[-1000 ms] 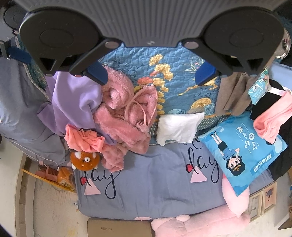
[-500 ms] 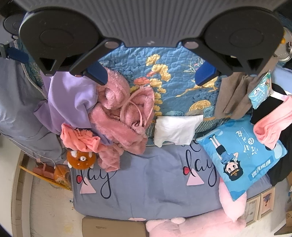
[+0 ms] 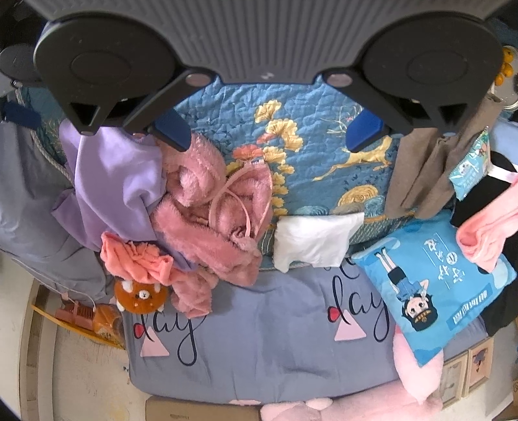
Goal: Fold towel
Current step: 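Reach the right tool into the pile and grasp the salmon-pink fleece blanket, then pull the salmon-pink blanket out of the pile with the right tool onto the quilt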
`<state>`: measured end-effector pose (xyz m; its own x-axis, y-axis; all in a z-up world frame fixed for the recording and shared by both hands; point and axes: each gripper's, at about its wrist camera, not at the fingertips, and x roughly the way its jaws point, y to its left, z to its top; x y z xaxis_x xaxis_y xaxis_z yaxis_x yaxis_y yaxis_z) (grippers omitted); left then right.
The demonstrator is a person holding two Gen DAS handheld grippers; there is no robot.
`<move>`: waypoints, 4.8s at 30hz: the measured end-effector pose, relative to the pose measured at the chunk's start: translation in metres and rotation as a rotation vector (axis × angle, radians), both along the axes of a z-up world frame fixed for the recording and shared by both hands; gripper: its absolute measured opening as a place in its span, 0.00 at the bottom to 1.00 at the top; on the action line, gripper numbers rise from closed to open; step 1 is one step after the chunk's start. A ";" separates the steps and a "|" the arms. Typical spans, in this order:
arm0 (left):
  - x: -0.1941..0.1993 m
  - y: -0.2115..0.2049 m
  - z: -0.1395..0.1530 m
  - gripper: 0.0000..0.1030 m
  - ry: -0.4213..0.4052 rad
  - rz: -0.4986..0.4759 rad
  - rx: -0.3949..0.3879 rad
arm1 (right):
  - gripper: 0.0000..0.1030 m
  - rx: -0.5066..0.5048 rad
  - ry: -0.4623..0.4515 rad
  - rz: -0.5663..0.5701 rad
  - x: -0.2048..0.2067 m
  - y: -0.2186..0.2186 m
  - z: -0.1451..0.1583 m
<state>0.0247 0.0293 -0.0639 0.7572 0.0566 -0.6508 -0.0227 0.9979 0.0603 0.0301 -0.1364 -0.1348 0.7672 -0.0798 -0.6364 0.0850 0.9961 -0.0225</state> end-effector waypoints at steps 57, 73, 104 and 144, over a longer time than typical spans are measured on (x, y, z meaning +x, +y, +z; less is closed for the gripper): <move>0.017 0.007 -0.079 1.00 0.034 -0.092 0.128 | 0.03 -0.169 -0.243 -0.011 0.228 -0.081 -0.021; -0.020 0.026 -0.028 1.00 -0.048 -0.016 0.108 | 0.03 -0.022 -0.112 0.487 -0.017 0.001 -0.014; -0.035 0.006 -0.064 1.00 0.044 -0.117 0.217 | 0.02 0.327 -0.066 0.420 0.028 0.002 -0.042; -0.067 0.116 -0.067 1.00 0.106 0.115 0.154 | 0.40 0.009 0.076 0.745 -0.018 0.115 -0.087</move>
